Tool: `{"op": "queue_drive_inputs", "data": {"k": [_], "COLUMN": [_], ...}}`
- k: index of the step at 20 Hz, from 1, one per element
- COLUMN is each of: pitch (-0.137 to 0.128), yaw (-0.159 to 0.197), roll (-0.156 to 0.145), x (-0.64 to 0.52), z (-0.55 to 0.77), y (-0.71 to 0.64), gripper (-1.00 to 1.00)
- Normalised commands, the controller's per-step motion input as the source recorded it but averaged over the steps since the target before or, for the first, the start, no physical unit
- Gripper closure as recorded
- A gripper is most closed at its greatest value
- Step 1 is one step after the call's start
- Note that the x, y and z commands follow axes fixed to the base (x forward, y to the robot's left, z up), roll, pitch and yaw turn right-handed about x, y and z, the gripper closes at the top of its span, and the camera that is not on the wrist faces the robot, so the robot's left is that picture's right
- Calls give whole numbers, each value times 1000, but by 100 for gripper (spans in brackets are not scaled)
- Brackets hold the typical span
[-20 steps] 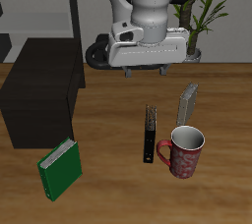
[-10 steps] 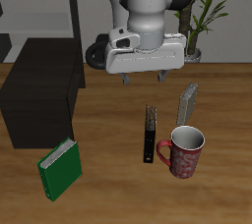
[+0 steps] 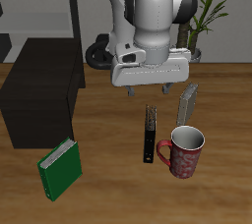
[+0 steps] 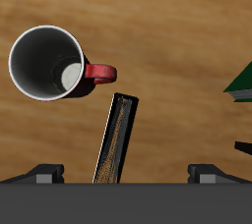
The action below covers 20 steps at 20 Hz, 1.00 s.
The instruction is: Place the black book flat on top of the shelf
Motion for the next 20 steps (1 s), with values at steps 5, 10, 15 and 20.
{"op": "queue_drive_inputs", "data": {"k": [5,10,15,20], "pitch": [15,23,21,36], "yaw": [-12,-23,-17,-15], "roll": [3,-14,-6,20], "x": [26,41,34,-13], "z": [-236,-239,-211,-270], "y": [68,-9,-54,94], "gripper": [-100,-100,-100,-100]}}
